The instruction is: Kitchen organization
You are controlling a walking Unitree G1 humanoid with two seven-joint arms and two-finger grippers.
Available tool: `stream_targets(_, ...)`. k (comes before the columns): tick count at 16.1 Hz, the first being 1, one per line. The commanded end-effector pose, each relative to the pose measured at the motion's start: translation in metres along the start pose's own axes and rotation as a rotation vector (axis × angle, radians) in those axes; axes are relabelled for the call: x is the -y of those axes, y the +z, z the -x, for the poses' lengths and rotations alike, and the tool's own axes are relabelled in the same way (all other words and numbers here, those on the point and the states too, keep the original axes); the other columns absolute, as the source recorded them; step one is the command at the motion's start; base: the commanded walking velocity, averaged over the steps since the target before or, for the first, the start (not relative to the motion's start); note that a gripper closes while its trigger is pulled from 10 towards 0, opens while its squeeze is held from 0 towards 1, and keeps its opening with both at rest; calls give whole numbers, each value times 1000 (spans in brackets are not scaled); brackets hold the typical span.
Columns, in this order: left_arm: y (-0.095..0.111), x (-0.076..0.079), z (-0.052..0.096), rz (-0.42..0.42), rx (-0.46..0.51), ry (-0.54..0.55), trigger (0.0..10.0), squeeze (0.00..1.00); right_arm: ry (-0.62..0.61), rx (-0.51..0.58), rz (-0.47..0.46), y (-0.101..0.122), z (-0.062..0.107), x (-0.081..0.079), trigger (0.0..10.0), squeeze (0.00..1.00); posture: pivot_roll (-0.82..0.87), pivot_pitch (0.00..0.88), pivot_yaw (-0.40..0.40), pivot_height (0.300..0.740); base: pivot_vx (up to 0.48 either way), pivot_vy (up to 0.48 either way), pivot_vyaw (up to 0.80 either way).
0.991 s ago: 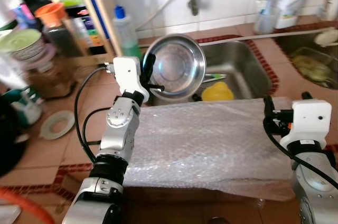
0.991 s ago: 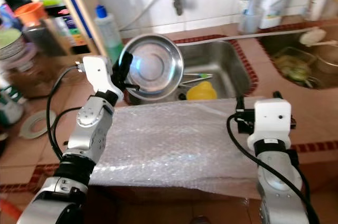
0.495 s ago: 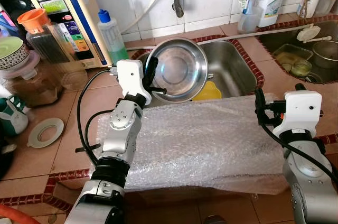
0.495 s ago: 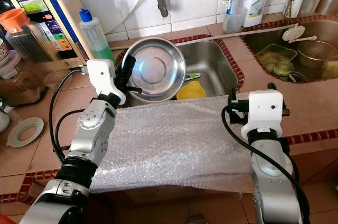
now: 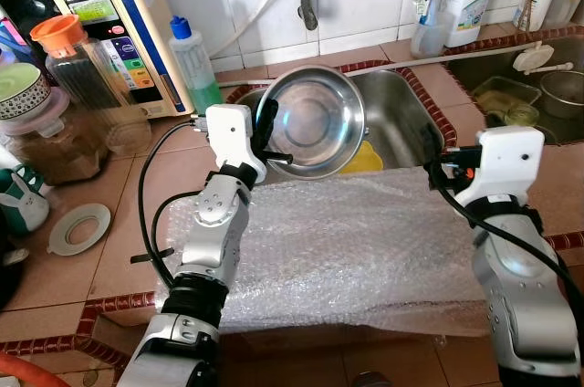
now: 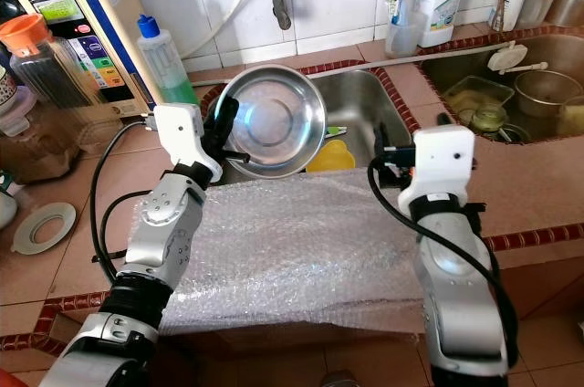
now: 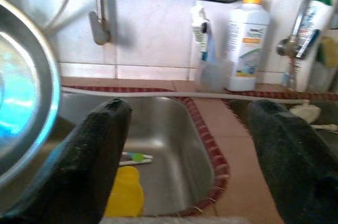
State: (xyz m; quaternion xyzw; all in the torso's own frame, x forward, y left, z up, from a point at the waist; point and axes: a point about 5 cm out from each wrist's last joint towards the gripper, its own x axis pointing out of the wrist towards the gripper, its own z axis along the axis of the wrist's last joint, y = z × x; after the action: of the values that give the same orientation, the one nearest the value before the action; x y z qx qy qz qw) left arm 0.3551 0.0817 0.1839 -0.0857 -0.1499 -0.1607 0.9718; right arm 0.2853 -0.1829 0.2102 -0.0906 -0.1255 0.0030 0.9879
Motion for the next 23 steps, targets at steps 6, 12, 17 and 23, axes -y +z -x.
stream_targets(6, 8, 17, 5, 39, 43, -69, 10000, 0, 156, 17, -119, 2, -28, -25, 0, 0, -406, 91, 182, 740, 0, 0, 0)
stream_targets(12, 16, 29, 6, 80, 63, -120, 10000, 0, 259, 12, -184, 0, -45, -50, 0, 0, -388, 90, 177, 740, 0, 0, 0)
stream_targets(17, 18, 31, 8, 90, 62, -132, 10000, 0, 330, -15, -233, -5, -45, -65, 0, 0, -378, 91, 175, 740, 0, 0, 0)
stream_targets(23, 18, 31, 8, 90, 62, -132, 10000, 0, 330, -15, -233, -5, -45, -65, 0, 0, -378, 91, 175, 740, 0, 0, 0)
